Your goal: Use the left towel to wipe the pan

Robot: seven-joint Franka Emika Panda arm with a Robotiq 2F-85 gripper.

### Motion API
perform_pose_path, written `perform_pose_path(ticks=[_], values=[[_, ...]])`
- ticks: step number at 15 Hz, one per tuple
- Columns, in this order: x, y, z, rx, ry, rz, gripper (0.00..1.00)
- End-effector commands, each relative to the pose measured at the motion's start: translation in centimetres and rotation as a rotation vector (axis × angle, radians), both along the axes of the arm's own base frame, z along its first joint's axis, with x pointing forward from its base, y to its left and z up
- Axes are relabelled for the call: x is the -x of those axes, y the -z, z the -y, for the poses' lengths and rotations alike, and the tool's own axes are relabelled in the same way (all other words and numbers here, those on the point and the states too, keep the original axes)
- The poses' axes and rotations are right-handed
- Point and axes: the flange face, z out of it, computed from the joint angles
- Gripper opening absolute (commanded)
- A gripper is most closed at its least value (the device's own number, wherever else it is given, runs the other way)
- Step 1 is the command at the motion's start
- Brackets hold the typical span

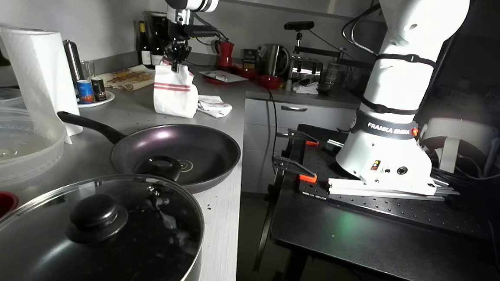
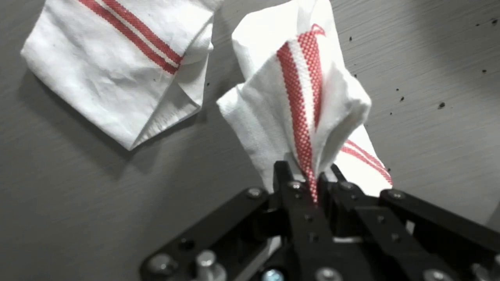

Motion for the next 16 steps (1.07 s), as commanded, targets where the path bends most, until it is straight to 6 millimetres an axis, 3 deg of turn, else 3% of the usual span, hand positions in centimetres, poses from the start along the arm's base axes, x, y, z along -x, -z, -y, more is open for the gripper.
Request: perform_pose_path(ticks=[1, 4, 6, 14, 16], values=[[-1.8, 2.9, 1.1, -0.027, 0.055, -0.024, 0.03], [-2.3, 4.8, 1.2, -0.034, 0.075, -0.044, 0.03], [-2.6, 5.3, 1.2, -0.037, 0.085, -0.047, 0.36], [-3.1, 4.2, 0.8, -0.049, 0.076, -0.03, 0.93], [-3.0, 4.0, 0.6, -0.058, 0.069, -0.027, 1.0]])
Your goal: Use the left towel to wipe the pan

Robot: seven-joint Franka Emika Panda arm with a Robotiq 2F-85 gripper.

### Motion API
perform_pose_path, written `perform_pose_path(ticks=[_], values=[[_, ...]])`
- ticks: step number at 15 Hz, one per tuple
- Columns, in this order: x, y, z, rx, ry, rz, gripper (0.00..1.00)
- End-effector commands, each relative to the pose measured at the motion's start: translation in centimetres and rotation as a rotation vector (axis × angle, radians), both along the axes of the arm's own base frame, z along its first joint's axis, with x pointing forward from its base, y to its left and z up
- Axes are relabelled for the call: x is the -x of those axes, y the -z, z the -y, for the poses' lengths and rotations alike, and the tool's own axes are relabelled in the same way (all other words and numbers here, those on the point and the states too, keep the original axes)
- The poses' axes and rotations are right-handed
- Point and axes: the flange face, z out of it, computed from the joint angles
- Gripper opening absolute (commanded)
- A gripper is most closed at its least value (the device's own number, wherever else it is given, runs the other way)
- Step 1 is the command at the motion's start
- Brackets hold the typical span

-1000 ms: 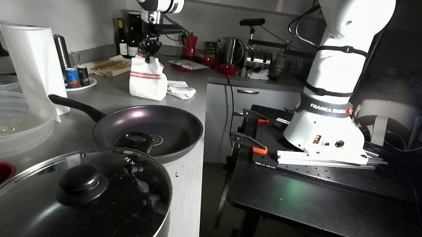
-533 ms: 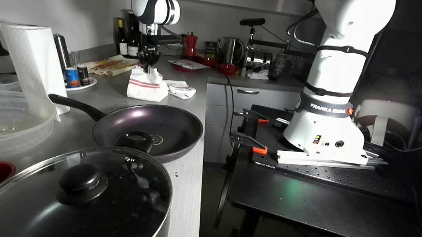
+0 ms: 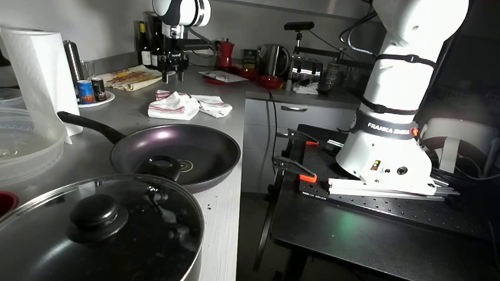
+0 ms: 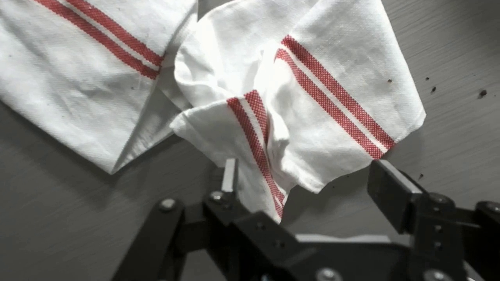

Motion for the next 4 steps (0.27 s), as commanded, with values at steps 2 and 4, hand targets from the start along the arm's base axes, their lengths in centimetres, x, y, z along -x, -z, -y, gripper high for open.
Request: perform_pose_path(ticks=[2, 4], values=[[-0.13, -0.08, -0.13, -0.004, -0.002, 0.002, 0.96], [-0.17, -0.08, -0.22, -0.006, -0.003, 0.002, 1.0]])
